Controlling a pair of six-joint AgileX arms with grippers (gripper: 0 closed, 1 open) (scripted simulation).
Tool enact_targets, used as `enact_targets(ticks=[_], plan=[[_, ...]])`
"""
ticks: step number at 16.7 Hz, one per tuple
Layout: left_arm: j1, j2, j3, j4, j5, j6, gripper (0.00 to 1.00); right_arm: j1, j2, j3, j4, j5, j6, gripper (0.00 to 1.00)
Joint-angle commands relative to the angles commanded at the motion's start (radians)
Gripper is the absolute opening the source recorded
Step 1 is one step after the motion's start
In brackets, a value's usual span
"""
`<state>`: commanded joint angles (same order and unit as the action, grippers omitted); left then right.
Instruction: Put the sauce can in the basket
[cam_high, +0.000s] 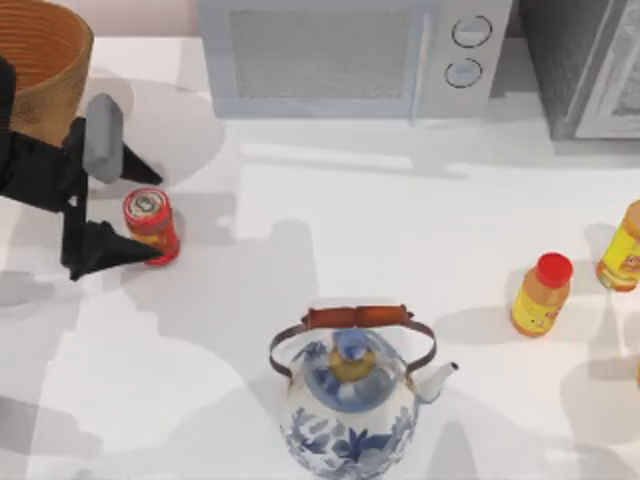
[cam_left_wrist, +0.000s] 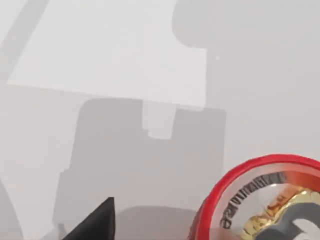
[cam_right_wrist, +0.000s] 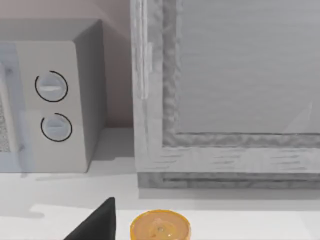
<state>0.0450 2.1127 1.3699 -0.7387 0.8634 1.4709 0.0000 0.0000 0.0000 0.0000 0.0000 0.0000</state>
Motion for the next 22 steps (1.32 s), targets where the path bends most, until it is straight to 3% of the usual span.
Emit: enact_targets(ticks=[5, 10, 22], plan=[[-0.032, 0.066, -0.035, 0.135, -0.003, -0.049, 1.00, 0.000, 0.000, 0.000, 0.000, 0.000, 0.000, 1.00], [-0.032, 0.073, -0.034, 0.143, -0.002, -0.050, 1.00, 0.000, 0.000, 0.000, 0.000, 0.000, 0.000, 1.00], [-0.032, 0.073, -0.034, 0.143, -0.002, -0.050, 0.10, 0.000, 0.000, 0.000, 0.000, 0.000, 0.000, 1.00]])
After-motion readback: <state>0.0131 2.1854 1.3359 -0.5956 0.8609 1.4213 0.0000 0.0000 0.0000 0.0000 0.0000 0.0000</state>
